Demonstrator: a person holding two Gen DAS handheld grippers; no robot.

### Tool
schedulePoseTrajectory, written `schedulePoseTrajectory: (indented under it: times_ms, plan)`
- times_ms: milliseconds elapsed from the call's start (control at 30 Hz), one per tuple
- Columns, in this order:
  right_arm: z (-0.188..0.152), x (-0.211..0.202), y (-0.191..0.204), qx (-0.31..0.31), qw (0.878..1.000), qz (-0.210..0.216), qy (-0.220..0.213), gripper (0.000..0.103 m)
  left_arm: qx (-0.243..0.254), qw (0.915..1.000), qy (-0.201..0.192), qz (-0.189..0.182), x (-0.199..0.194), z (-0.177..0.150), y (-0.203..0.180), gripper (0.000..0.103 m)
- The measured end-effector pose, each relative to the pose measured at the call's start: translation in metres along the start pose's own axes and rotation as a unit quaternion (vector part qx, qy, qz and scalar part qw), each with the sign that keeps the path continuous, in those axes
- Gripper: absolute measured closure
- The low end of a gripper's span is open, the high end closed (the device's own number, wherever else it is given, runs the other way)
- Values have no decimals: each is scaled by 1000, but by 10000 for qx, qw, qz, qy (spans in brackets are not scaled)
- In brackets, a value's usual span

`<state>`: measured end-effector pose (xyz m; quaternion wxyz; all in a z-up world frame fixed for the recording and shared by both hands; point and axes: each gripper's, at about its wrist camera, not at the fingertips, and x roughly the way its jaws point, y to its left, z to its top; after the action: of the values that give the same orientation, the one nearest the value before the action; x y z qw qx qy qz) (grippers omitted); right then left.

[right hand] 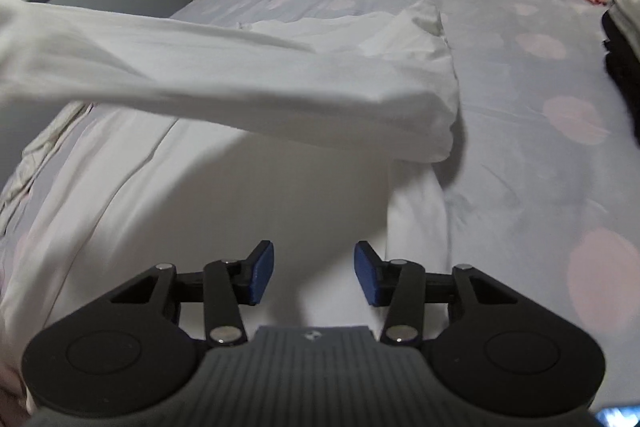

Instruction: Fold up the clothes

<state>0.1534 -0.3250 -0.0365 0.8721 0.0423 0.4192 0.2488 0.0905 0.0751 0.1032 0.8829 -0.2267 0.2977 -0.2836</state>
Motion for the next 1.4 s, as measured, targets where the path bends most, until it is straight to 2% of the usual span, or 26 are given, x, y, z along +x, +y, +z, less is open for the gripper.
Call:
schedulePoseTrajectory:
  times_ms: [100,167,300,367,433,467,600,700,800,933,1067,1167,1200,1233,1300,1400]
  plan:
    - [12,11,-8,76,9998,86,-188,56,-151,9998,-99,67,-5,10,6,101]
    - [18,15,-15,103,9995,-45,-281,56,-161,9997,-86,177,-8,12,9,101]
    - [29,18,-33,300,9979,-325,-477,62,-200,9992,-136,326,-15,10,13,101]
    - [31,17,-42,435,9968,-435,-513,74,-257,9988,-194,380,-22,10,17,101]
    - [32,19,-50,450,9960,-584,-511,101,-347,9984,-183,405,-26,7,20,101]
    - [32,20,-54,437,9956,-664,-504,103,-391,9982,-170,416,-29,5,21,101]
    - [35,21,-69,559,9934,-841,-537,103,-517,9976,217,399,-34,-12,18,101]
    - [39,18,-82,909,9916,-763,-518,103,-684,9954,596,321,-41,-38,12,101]
    - [44,17,-102,1425,9872,-561,-455,103,-897,9895,1124,134,-41,-73,2,101]
    - [47,13,-108,1641,9842,-546,-383,103,-1072,9799,1678,111,-34,-117,-4,101]
    - [42,3,-105,1841,9812,-485,-326,97,-1225,9742,1831,498,-25,-139,16,102]
    - [36,-9,-97,1847,9811,-451,-345,82,-1281,9704,1910,736,-14,-144,38,102]
    - [34,-13,-93,1810,9818,-461,-345,74,-1237,9685,1951,926,-11,-146,44,101]
    - [32,-17,-87,1740,9830,-488,-334,71,-1213,9660,2015,1074,-7,-149,49,101]
    - [28,-26,-76,1587,9854,-537,-313,71,-1180,9615,2156,1229,0,-154,60,101]
    - [18,-40,-58,1372,9891,-468,-268,71,-1122,9602,2166,1361,5,-166,68,101]
